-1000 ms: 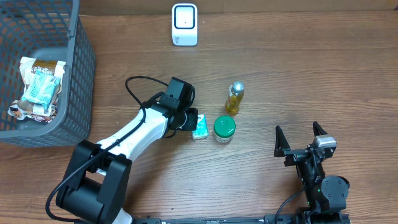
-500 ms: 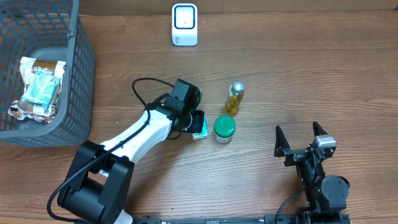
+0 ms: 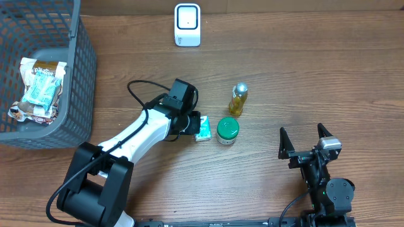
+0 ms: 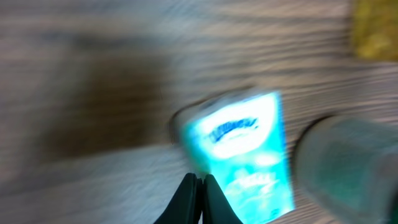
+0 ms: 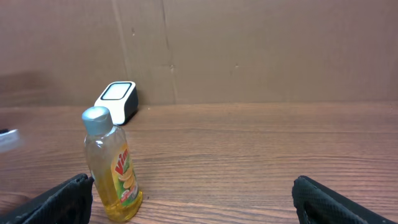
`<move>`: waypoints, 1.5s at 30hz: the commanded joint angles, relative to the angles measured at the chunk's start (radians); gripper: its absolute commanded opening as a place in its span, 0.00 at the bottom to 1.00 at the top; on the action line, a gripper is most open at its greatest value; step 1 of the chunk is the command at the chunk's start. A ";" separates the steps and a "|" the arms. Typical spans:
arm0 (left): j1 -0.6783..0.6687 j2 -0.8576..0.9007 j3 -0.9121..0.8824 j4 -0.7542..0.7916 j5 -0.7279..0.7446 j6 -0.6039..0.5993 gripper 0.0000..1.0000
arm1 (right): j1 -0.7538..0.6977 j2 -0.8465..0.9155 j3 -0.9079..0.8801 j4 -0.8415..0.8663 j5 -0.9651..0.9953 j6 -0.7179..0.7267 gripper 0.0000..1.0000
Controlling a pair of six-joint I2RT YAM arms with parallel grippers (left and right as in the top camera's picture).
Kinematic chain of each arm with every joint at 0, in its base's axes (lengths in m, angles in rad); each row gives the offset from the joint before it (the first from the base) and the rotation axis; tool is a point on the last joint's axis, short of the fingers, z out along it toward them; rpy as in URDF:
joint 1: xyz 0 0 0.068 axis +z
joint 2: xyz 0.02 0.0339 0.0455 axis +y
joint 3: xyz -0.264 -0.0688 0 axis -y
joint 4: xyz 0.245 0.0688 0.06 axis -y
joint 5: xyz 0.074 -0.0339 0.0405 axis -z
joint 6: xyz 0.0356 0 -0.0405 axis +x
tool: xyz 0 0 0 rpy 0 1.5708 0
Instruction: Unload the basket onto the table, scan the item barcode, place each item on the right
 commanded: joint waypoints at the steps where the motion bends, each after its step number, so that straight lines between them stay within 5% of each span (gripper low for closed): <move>1: -0.002 0.001 0.011 -0.037 -0.048 -0.045 0.04 | -0.003 -0.008 -0.010 0.005 0.009 -0.005 1.00; 29: -0.009 -0.013 -0.025 0.043 0.044 -0.059 0.04 | -0.003 -0.008 -0.010 0.005 0.009 -0.004 1.00; 34: 0.083 -0.083 0.137 -0.117 0.044 0.019 0.04 | -0.003 -0.008 -0.010 0.005 0.009 -0.005 1.00; 45: 0.388 -0.164 0.819 -0.496 0.033 0.192 0.15 | -0.003 -0.008 -0.010 0.005 0.009 -0.004 1.00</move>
